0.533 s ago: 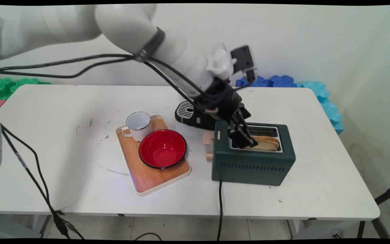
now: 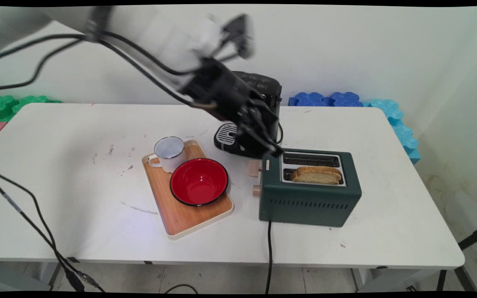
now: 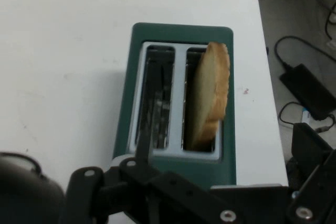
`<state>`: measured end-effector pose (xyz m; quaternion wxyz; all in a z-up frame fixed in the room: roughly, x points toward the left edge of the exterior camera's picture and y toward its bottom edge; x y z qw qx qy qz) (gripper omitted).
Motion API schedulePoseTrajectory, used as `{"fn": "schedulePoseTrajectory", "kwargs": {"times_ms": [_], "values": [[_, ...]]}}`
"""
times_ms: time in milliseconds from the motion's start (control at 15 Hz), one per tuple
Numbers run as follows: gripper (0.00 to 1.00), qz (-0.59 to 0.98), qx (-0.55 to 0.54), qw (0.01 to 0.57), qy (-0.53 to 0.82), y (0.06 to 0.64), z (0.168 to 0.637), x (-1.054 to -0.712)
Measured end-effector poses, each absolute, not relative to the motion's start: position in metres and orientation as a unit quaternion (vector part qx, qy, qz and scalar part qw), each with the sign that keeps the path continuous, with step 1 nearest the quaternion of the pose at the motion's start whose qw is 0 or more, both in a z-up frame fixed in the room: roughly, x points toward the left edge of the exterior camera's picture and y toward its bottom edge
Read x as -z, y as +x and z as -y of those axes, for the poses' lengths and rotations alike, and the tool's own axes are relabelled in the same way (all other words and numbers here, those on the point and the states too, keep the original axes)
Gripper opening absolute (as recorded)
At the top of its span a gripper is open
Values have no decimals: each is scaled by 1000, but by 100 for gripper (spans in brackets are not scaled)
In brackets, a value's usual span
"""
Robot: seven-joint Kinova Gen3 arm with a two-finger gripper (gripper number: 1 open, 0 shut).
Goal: Press the toaster switch
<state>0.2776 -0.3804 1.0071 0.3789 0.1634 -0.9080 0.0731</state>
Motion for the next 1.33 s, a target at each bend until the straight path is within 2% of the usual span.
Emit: {"fn": "schedulePoseTrajectory", "kwargs": {"times_ms": [400,733,1333], "values": [[100,890,-62,413,182,385,359,-1016],[100,889,-49,415,187,462,326,-1004],[100,897,-36,396,194,540,292,-976]]}}
